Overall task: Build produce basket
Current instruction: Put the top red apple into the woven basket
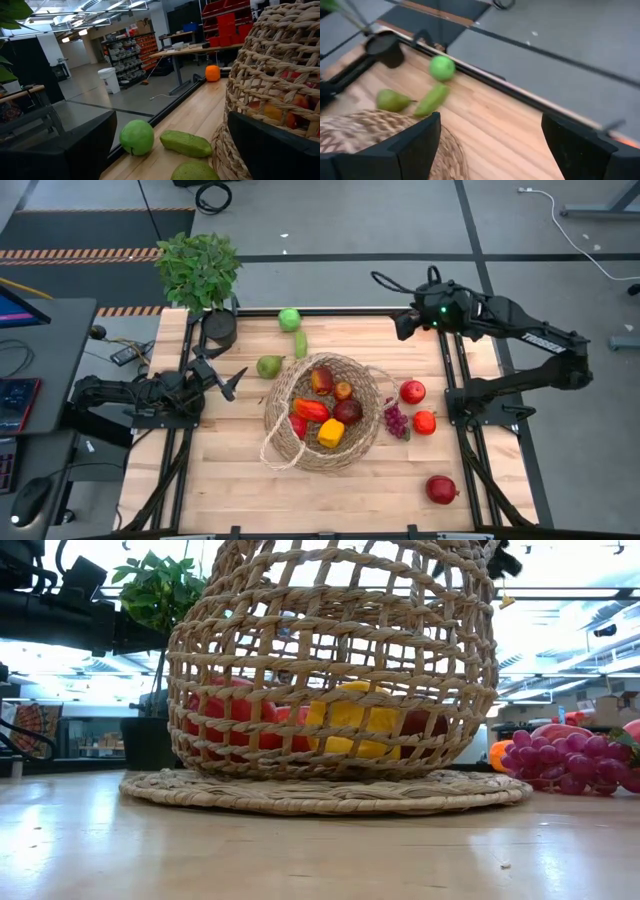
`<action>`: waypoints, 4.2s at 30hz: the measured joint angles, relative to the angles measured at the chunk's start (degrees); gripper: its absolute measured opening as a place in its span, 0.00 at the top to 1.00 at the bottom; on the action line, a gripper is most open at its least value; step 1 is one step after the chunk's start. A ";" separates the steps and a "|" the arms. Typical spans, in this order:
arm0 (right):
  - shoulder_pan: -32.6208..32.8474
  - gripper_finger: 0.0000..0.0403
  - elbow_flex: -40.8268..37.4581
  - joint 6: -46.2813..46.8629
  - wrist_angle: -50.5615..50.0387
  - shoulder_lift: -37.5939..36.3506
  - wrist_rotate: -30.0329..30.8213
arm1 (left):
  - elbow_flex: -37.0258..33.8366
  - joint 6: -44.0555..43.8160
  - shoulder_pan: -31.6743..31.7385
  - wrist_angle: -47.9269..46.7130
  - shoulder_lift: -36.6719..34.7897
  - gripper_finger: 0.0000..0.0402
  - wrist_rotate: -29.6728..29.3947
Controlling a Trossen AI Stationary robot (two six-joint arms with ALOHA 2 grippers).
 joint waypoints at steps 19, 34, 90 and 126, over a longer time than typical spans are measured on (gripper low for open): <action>-9.68 0.02 -16.18 9.22 -2.15 -2.29 -12.74 | 0.00 -0.01 0.01 0.02 0.00 0.03 0.01; -12.23 0.01 -28.17 21.62 -6.02 0.48 -22.56 | 0.00 -0.01 0.00 0.01 0.00 0.03 0.00; 3.95 0.01 -43.52 24.08 1.37 -2.41 -19.59 | 0.00 -0.01 0.00 0.00 0.02 0.03 0.01; 5.82 0.08 -47.39 36.43 6.10 -2.45 -32.40 | 0.00 -0.01 0.00 0.01 0.01 0.03 0.02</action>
